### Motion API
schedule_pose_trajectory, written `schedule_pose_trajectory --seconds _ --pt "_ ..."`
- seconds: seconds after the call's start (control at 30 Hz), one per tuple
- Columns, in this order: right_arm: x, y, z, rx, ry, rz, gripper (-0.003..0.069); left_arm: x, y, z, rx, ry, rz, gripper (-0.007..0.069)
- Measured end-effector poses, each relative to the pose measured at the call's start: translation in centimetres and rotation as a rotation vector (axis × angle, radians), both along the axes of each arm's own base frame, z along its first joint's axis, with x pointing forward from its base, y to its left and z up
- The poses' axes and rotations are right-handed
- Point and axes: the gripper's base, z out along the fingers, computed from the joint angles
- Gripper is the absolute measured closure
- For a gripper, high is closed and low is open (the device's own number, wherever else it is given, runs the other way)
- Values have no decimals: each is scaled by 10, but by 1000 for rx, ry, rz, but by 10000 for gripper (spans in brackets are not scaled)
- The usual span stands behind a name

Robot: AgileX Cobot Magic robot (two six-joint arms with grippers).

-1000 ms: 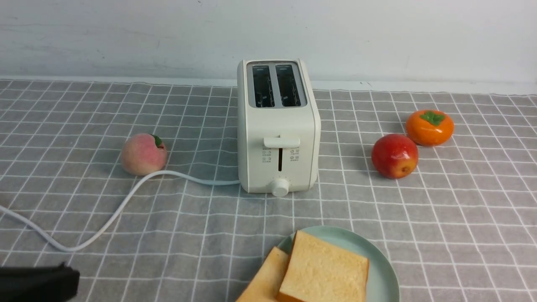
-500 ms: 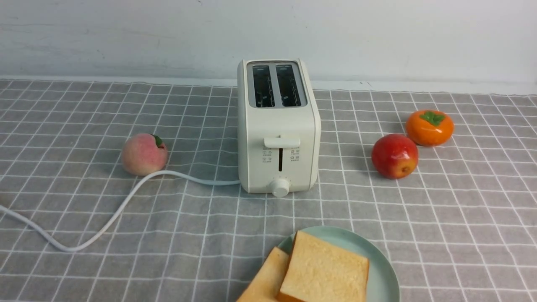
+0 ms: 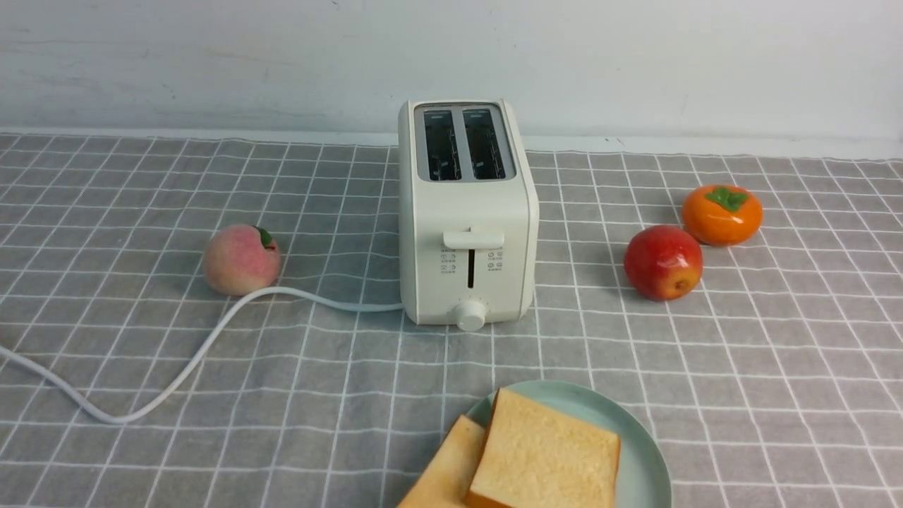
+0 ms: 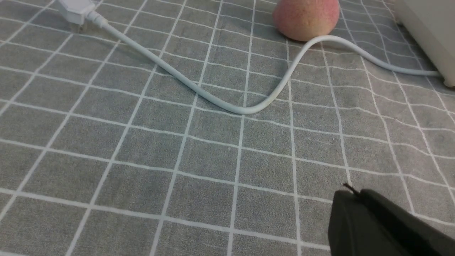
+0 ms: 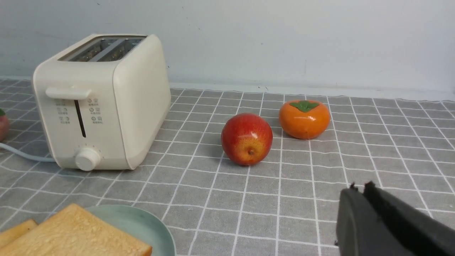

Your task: Take toasted bread from bread machine on grey coffee table place on plate.

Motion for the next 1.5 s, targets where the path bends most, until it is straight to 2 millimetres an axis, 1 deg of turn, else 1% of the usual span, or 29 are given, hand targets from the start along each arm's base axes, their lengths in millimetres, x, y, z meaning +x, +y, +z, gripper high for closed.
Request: schedule_pose_trajectory --seconds 0.77,1.03,1.3,1.4,1.5 --pt "0 0 0 -1 1 -2 613 0 0 0 0 -4 0 617" --pt "0 -6 -1 -2 8 -139 605 0 0 0 0 -4 0 607" --pt "-7 -9 -16 -22 153 -231 594 0 0 0 0 -4 3 599" --pt "-7 -10 -18 -22 175 -237 590 0 0 0 0 -5 3 596" --pt "-6 -10 -26 -23 198 -238 585 0 0 0 0 -5 3 595"
